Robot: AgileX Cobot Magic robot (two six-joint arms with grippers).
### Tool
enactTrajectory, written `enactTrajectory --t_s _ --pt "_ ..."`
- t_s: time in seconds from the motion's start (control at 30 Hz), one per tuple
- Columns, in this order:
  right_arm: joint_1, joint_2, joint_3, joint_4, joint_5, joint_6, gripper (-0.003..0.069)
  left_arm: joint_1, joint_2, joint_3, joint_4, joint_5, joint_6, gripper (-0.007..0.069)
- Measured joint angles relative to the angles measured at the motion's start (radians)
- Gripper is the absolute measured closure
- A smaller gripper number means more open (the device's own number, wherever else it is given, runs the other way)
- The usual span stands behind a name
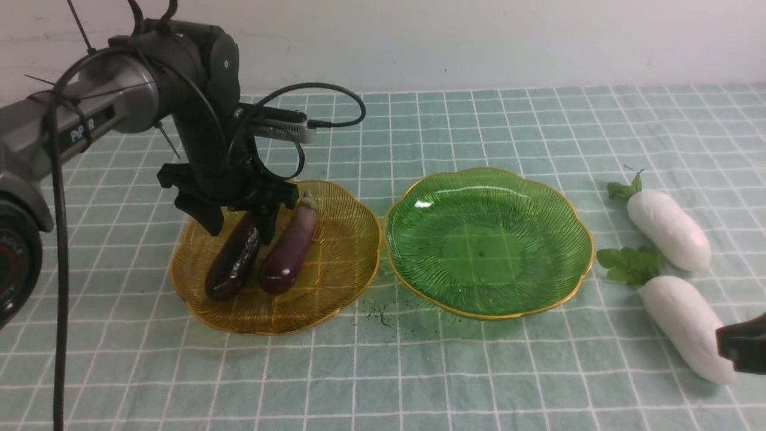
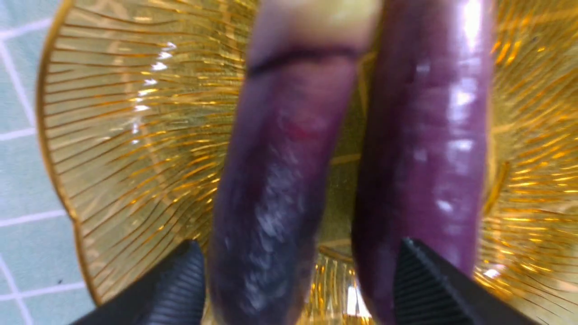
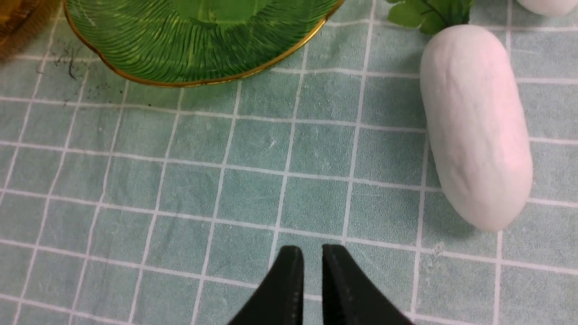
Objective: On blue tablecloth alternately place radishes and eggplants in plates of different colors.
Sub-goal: 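Pick up the eggplant and place it in the yellow plate, then place the white radish on the plate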
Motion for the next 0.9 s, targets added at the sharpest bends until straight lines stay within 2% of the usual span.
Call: enactTrajectory --t_s 0.07,0.1,0.13,0.17,0.3,0.43,0.5,0.7,0.9 --pt "0.000 0.001 0.000 -0.048 -0.047 0.000 0.0507 0.000 -0.026 0.003 -0.013 0.000 0.000 0.0125" --pt "0.000 0.001 0.000 -0.054 -0.050 0.000 0.0500 0.000 -0.028 0.004 -0.015 0.000 0.000 0.0125" --pt "0.000 0.009 0.000 -0.110 -0.077 0.000 0.0424 0.000 -0.046 0.009 -0.034 0.000 0.000 0.0125" --pt "0.000 0.012 0.000 -0.115 -0.079 0.000 0.0415 0.000 -0.050 0.010 -0.039 0.000 0.000 0.0125" --pt "0.000 0.101 -0.001 -0.217 -0.126 0.035 0.0224 0.000 -0.090 0.011 -0.106 0.000 0.000 0.0125" --pt "0.000 0.227 -0.001 -0.291 -0.204 0.098 0.0120 0.000 -0.096 0.011 -0.121 0.000 0.004 0.0125" --pt "0.000 0.288 -0.001 -0.335 -0.241 0.134 0.0095 0.000 -0.096 0.011 -0.121 0.000 0.014 0.0125" --pt "0.000 0.464 -0.002 -0.464 -0.301 0.247 0.0078 0.000 -0.096 0.011 -0.122 0.000 0.034 0.0125" --pt "0.000 0.585 -0.010 -0.514 -0.340 0.303 0.0077 0.000 -0.096 0.011 -0.122 0.000 0.035 0.0125"
